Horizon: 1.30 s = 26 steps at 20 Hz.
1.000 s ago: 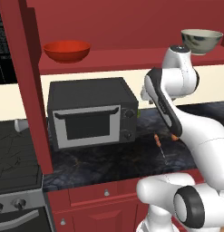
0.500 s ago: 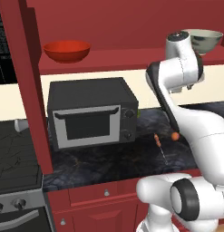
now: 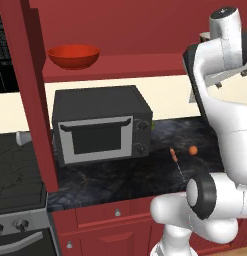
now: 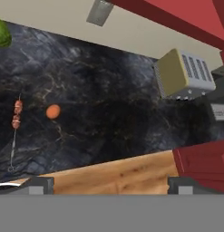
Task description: Pick both bowls and place them on the counter. Then place the kebab skewer in one bowl and place the egg in the other bowl.
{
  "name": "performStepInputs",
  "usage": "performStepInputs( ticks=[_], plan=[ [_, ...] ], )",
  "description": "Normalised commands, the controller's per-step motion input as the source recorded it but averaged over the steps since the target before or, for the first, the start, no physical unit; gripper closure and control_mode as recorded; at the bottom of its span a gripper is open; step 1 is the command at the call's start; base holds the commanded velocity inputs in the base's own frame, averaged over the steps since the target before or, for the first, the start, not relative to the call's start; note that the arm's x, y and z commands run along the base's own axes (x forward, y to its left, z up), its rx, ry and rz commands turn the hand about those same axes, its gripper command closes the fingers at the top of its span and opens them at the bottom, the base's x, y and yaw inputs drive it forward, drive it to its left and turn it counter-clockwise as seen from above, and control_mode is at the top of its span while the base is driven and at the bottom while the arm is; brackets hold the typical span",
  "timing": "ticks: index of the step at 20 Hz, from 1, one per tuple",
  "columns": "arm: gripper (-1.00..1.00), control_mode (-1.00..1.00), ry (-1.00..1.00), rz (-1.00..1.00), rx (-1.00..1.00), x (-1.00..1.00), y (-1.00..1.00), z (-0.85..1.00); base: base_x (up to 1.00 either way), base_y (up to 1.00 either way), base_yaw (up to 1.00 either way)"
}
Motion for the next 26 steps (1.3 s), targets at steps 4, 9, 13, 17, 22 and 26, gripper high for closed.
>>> performStepInputs(
  ticks=[4,9,13,17,22,26],
  plan=[
    [-1.0,-1.0,-0.13,0.15,-0.11,-0.83,-0.73,0.39,0.0,0.0,0.0],
    [-1.0,-1.0,-0.05,0.26,-0.14,-0.32,-0.36,0.35,0.0,0.0,0.0],
    [-1.0,-1.0,-0.03,0.15,-0.02,0.18,-0.14,-0.04,0.0,0.0,0.0],
    [-1.0,-1.0,0.0,0.11,0.0,0.38,-0.18,-0.03,0.0,0.0,0.0],
    [-1.0,-1.0,0.04,0.04,-0.11,0.71,0.23,0.0,0.0,0.0,0.0],
    [-1.0,-1.0,0.03,0.0,-0.12,0.51,0.01,0.16,0.0,0.0,0.0]
  ],
)
